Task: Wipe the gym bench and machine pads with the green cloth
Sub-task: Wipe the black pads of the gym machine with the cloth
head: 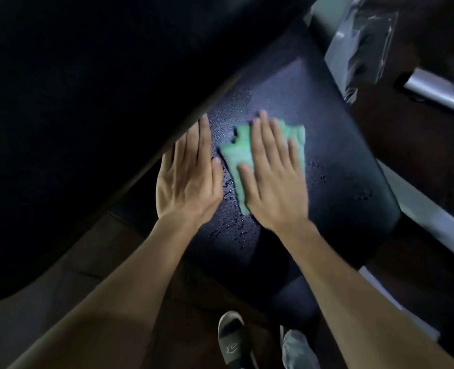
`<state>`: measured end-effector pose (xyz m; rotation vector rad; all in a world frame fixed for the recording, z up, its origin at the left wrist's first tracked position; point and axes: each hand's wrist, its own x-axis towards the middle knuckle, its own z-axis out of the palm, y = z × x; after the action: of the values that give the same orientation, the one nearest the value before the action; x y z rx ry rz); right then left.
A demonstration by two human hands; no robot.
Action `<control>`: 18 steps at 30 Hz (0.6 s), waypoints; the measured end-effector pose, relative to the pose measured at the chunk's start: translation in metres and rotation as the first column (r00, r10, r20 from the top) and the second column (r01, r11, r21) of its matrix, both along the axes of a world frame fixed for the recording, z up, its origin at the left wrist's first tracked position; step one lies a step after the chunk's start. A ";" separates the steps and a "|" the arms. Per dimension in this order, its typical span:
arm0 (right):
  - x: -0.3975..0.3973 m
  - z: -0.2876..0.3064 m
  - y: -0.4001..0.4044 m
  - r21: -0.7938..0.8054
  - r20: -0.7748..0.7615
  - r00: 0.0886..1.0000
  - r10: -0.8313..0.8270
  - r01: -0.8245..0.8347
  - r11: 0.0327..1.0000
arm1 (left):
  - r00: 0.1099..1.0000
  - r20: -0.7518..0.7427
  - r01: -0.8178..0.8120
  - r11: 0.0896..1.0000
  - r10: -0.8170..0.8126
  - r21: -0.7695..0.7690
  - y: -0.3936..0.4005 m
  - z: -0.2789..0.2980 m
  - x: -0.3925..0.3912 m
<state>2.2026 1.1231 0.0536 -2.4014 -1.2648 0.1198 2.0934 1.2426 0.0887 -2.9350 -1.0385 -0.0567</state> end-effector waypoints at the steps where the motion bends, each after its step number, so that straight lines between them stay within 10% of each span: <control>1: 0.001 -0.008 -0.020 -0.021 -0.004 0.997 -0.082 0.082 0.996 | 1.000 0.001 0.000 1.000 0.000 -0.003 -0.001 0.001 0.000; 5: 0.051 -0.007 0.004 -0.039 -0.147 0.830 -0.538 0.539 0.841 | 1.000 -0.011 0.006 1.000 -0.006 0.011 -0.003 -0.001 0.001; 13: -0.010 -0.005 -0.014 -0.009 0.016 1.000 -0.013 0.013 1.000 | 1.000 0.010 -0.003 1.000 0.003 0.016 -0.003 0.001 0.001; 18: 0.066 0.003 0.021 0.007 -0.104 0.899 -0.426 0.429 0.903 | 1.000 -0.001 0.020 0.998 -0.020 0.055 -0.003 -0.002 0.000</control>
<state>2.2689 1.1438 0.0567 -2.5492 -0.6642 0.0876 2.0937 1.2391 0.0869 -2.8961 -0.9905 -0.0844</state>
